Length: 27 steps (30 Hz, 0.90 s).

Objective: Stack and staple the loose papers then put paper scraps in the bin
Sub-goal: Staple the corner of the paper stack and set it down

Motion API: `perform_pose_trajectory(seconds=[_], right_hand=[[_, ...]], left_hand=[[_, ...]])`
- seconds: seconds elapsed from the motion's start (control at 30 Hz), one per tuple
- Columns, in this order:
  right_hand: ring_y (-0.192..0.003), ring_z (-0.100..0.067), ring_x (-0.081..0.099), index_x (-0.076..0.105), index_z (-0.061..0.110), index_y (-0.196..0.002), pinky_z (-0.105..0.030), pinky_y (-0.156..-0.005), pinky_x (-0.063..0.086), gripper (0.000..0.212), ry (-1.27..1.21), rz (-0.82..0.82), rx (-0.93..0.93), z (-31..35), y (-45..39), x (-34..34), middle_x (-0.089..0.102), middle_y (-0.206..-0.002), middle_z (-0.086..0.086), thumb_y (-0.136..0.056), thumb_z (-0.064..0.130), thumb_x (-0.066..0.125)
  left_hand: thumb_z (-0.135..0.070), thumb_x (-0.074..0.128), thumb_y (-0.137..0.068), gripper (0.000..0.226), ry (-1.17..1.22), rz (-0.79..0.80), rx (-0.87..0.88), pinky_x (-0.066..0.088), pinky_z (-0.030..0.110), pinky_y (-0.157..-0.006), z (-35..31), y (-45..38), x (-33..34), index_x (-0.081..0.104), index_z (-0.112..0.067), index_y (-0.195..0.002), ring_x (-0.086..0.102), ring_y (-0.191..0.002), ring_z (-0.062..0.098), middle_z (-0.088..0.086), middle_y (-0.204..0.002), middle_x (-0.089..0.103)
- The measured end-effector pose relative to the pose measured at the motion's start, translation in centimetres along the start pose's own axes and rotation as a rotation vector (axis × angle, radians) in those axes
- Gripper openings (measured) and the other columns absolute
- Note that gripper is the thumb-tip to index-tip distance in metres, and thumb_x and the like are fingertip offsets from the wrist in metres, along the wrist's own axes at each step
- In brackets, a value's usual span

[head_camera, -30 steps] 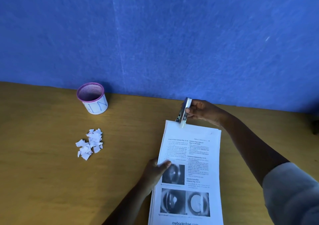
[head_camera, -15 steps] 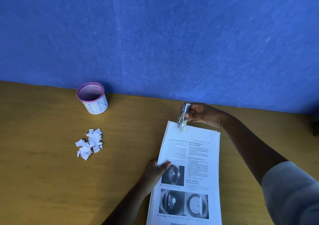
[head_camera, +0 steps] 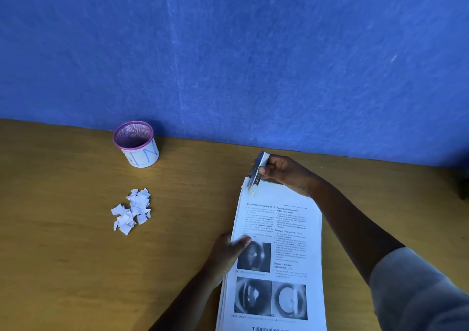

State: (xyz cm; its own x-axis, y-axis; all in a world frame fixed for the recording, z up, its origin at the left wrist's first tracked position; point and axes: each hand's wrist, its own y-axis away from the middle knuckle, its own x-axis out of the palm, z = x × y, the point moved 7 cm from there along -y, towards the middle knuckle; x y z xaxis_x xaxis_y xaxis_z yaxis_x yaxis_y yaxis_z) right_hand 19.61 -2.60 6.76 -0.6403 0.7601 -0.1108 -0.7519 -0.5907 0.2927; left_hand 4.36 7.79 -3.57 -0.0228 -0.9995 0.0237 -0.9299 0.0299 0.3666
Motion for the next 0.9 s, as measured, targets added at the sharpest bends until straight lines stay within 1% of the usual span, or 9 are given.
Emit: perform_pose_trajectory(seconds=[0.07,0.27,0.4,0.47,0.57,0.63,0.7,0.77,0.9], right_hand=[[-0.087,0.0,0.066,0.06,0.017,-0.102,-0.016,-0.08,0.05,0.017,0.008,-0.009,-0.003,0.1,0.0,0.1,0.067,-0.098,0.001,-0.092,0.007,0.051],[-0.09,-0.004,0.064,0.059,0.016,-0.104,-0.022,-0.091,0.049,0.015,0.048,-0.041,-0.009,-0.2,-0.3,0.1,0.066,-0.101,-0.002,-0.092,0.009,0.053],[-0.087,0.0,0.064,0.058,0.016,-0.104,-0.017,-0.088,0.05,0.014,0.065,-0.075,-0.023,-0.3,-0.4,0.2,0.066,-0.099,-0.002,-0.093,0.009,0.053],[-0.085,0.004,0.064,0.058,0.013,-0.106,-0.014,-0.082,0.049,0.015,0.078,-0.095,-0.028,-0.1,-0.3,0.3,0.066,-0.098,0.0,-0.093,0.009,0.053],[-0.086,0.002,0.065,0.057,0.01,-0.106,-0.015,-0.083,0.049,0.014,0.089,-0.085,-0.037,0.4,-0.4,0.7,0.066,-0.097,0.001,-0.093,0.01,0.053],[-0.087,-0.001,0.065,0.057,0.005,-0.109,-0.017,-0.085,0.05,0.017,0.107,-0.066,-0.05,0.8,-0.3,1.3,0.067,-0.098,-0.001,-0.093,0.01,0.053],[-0.087,-0.002,0.065,0.055,-0.003,-0.112,-0.017,-0.084,0.051,0.023,0.121,-0.068,-0.061,1.0,-0.3,1.8,0.066,-0.099,-0.005,-0.093,0.008,0.054],[-0.093,-0.012,0.064,0.056,-0.003,-0.111,-0.024,-0.09,0.051,0.022,0.127,-0.076,-0.073,1.1,-0.2,2.1,0.065,-0.104,-0.012,-0.091,0.007,0.055],[-0.094,-0.018,0.061,0.059,0.016,-0.096,-0.038,-0.096,0.047,0.011,0.133,-0.076,-0.085,0.8,0.0,2.4,0.065,-0.099,-0.009,-0.09,0.007,0.058]], left_hand=[[-0.015,0.06,-0.086,0.011,-0.008,0.001,0.003,0.048,0.007,-0.067,0.1,-0.1,0.0,0.065,-0.025,-0.085,0.066,-0.074,-0.008,-0.029,-0.067,0.068],[-0.016,0.06,-0.086,0.011,-0.021,-0.003,0.019,0.047,0.007,-0.068,0.4,-0.3,-0.1,0.064,-0.025,-0.09,0.066,-0.077,-0.01,-0.027,-0.071,0.07],[-0.02,0.06,-0.086,0.013,-0.049,-0.035,0.043,0.045,0.002,-0.068,-0.2,-0.5,-0.3,0.062,-0.022,-0.099,0.061,-0.077,-0.018,-0.009,-0.099,0.066],[-0.022,0.061,-0.085,0.02,-0.073,-0.04,0.104,0.045,0.002,-0.072,-2.1,-0.9,-0.6,0.057,-0.026,-0.104,0.059,-0.083,-0.02,-0.013,-0.106,0.062],[-0.043,0.063,-0.077,0.045,-0.059,-0.049,0.196,0.051,0.016,-0.083,-5.8,-2.5,-1.4,0.054,-0.023,-0.117,0.063,-0.098,-0.002,-0.01,-0.112,0.064],[-0.052,0.058,-0.073,0.056,-0.139,-0.094,0.266,0.047,0.013,-0.086,-8.0,-3.5,-1.9,0.054,-0.02,-0.119,0.061,-0.101,0.002,-0.009,-0.111,0.064],[-0.04,0.059,-0.081,0.037,-0.224,-0.146,0.327,0.04,0.002,-0.08,-9.4,-4.1,-2.0,0.057,-0.017,-0.111,0.059,-0.094,0.0,-0.009,-0.102,0.064],[-0.025,0.058,-0.087,0.02,-0.287,-0.219,0.358,0.037,-0.001,-0.069,-10.1,-4.3,-2.3,0.059,-0.012,-0.103,0.057,-0.083,0.003,-0.007,-0.091,0.061],[-0.018,0.059,-0.087,0.017,-0.358,-0.294,0.384,0.037,0.004,-0.063,-10.1,-4.1,-2.6,0.06,-0.005,-0.098,0.054,-0.073,0.005,-0.004,-0.084,0.061]])
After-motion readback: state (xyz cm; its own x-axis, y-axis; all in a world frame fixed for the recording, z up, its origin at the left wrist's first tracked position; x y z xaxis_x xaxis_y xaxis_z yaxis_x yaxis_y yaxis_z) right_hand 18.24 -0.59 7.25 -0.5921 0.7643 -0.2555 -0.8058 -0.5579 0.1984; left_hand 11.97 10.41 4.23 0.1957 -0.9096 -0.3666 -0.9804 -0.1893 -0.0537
